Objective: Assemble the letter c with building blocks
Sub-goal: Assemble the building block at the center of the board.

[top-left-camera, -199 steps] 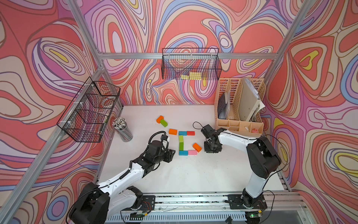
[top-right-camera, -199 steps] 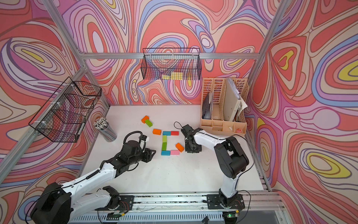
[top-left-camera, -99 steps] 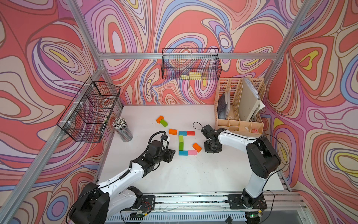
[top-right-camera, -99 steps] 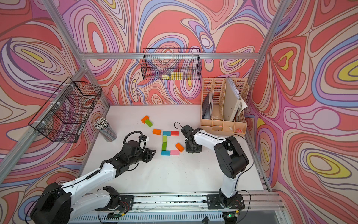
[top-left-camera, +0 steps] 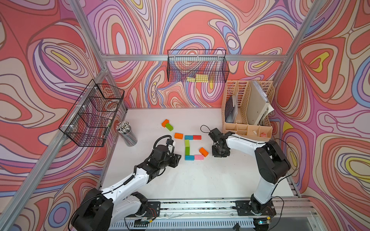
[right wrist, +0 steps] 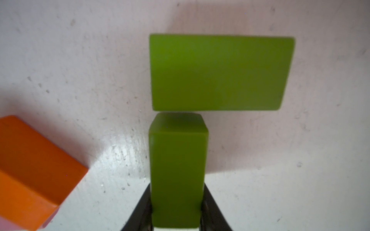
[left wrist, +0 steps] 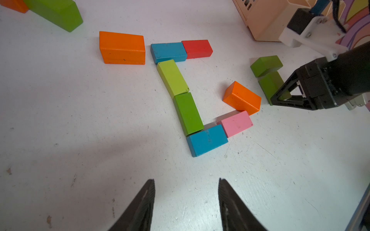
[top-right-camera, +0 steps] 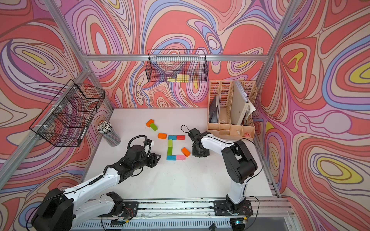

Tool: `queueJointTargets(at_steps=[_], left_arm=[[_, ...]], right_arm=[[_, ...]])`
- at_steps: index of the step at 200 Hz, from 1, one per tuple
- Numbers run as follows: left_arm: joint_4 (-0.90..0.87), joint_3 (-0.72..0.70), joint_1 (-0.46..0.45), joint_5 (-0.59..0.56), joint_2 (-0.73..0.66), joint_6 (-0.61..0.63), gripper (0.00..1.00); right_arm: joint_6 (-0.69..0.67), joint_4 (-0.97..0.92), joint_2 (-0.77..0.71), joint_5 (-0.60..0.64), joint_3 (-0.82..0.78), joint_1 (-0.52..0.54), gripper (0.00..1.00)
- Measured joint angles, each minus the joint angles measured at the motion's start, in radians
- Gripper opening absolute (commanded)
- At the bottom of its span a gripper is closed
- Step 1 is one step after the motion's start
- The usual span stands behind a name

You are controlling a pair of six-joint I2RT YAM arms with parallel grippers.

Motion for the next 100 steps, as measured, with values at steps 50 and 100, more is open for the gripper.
queueJointTargets(at_steps=[50, 100], left_arm=[[0.0, 0.0, 0.0, 0.0, 0.0, 0.0, 0.54], [0.0, -0.001, 0.0, 0.0, 0.0, 0.0, 0.54]], right_arm=[[0.0, 0.004, 0.0, -0.002, 0.0, -0.002, 0.38], [0.001, 0.004, 0.008, -0.002, 0.0, -0.007, 0.45]])
